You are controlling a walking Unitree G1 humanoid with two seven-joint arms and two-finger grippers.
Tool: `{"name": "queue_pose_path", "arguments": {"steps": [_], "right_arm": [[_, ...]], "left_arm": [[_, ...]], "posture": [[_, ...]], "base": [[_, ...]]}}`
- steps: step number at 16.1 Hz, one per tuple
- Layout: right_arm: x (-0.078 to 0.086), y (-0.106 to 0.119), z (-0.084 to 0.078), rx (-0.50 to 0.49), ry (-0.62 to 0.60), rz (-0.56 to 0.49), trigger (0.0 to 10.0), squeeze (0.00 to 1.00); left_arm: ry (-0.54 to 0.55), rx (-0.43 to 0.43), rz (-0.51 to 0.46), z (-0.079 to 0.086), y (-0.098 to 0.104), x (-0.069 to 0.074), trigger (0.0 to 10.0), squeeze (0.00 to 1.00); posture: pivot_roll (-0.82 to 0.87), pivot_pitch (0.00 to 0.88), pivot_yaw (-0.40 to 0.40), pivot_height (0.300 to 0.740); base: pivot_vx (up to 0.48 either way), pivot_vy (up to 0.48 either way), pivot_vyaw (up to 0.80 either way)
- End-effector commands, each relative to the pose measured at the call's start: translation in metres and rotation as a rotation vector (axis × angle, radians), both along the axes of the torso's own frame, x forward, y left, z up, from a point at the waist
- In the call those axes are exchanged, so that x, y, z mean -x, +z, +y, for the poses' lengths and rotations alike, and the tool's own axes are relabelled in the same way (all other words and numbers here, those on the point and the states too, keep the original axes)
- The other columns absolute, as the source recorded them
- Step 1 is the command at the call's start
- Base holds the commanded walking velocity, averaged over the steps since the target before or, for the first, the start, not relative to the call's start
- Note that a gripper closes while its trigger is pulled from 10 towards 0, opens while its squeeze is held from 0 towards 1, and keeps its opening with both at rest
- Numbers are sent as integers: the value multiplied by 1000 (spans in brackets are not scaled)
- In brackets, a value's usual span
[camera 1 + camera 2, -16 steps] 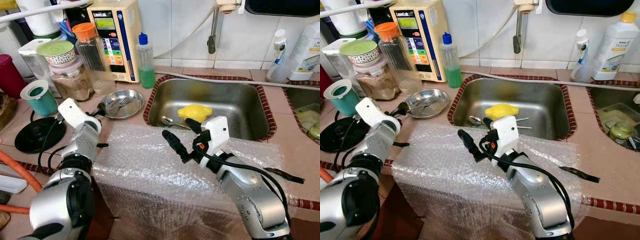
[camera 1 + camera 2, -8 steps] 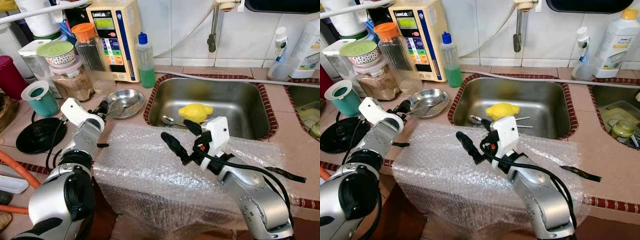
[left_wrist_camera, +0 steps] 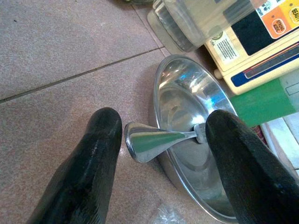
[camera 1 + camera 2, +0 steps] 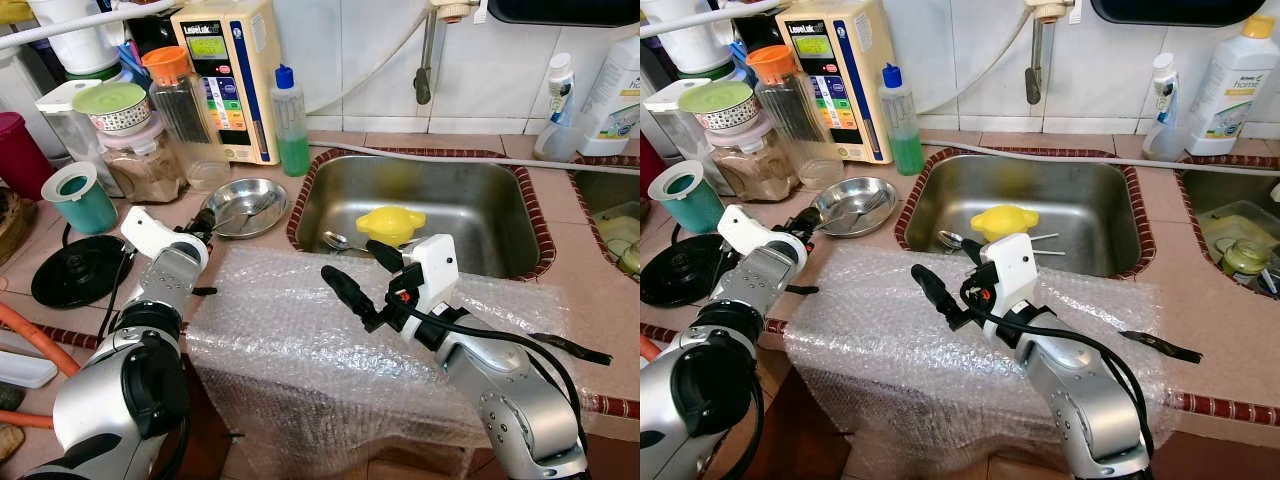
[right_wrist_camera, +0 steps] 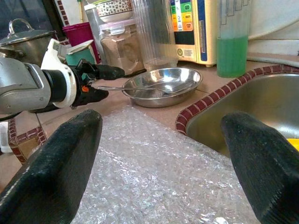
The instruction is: Kitchen organization
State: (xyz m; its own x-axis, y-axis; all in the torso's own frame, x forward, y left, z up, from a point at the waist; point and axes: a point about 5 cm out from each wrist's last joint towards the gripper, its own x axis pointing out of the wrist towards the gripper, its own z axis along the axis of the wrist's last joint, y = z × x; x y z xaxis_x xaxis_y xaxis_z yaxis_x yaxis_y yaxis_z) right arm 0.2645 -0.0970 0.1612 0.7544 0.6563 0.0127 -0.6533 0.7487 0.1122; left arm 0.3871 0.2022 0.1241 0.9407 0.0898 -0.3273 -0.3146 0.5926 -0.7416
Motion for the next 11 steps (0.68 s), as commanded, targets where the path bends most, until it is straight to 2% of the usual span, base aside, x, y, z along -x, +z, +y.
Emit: {"name": "queue_pose_path", "arguments": {"steps": [1,11], "right_arm": [[0,5,4,-1,15,-13,10000,0],[0,3,5,-3,19,-7,10000,0]], "left_arm": [[3,-4,-29,3,10,-4,0,0],[45,-12,-42,10,13,-3,0,0]], "posture": [[-81,0,153,740],[-78,0,157,740]], "base": [[0,0,0],[0,0,0]]}}
